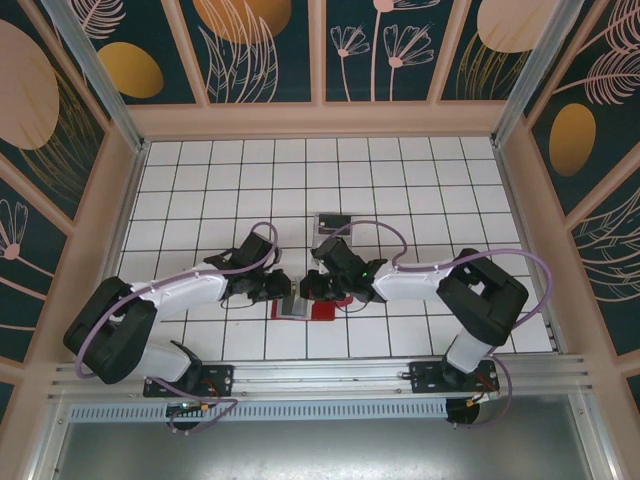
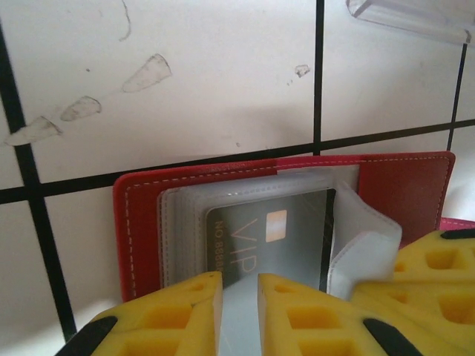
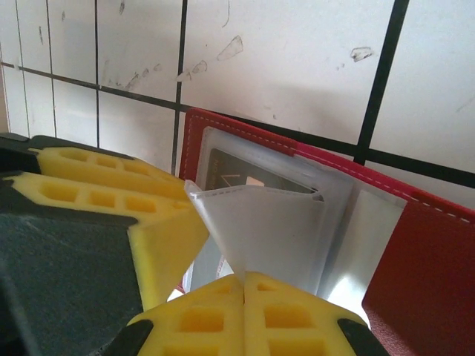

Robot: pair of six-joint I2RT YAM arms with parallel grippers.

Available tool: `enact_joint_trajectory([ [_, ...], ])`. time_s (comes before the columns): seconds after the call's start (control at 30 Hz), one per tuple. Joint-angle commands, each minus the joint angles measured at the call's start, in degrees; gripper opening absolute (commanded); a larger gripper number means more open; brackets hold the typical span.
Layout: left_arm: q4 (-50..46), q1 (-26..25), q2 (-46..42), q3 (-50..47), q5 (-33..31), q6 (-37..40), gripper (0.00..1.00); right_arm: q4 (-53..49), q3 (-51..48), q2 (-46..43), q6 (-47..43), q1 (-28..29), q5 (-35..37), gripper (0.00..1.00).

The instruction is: Take the credit cards out of the card holder

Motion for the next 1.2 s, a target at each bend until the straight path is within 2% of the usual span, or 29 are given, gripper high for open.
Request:
enact_joint_trajectory([
  [0.0,-0.9,-0.8,1.0,2.1,1.4,1.0,0.21,2.1,-0.7,-1.6,0.8,-0.5,-1.0,0.07],
  [0.27,-2.2,-1.4,3.8,4.1,1.7,2.6,0.21,1.7,-0.7,-2.2,0.2,-0.9,-1.2,0.1],
  [0.4,-2.6,-1.6,4.0,5.2,2.0,2.6,0.21,-2.3,-0.9,-5.1,-0.3,-1.4,1.9,0.22],
  [0.6,-3.1,-2.7,4.6,7.3,2.3,2.5,0.21,-9.0,-2.4,-12.8,-1.4,-3.7,8.4,0.28],
  [0.9,-2.0,-7.7,10.4,12.2,2.5,1.3,0.21,-12.1,-6.5,-22.8,-1.4,-8.0,12.3,0.3],
  [1.17,0.3,-12.0,16.7,16.1,3.5,0.0,0.21,-12.1,-8.3,-25.1,-1.0,-8.8,12.4,0.3],
])
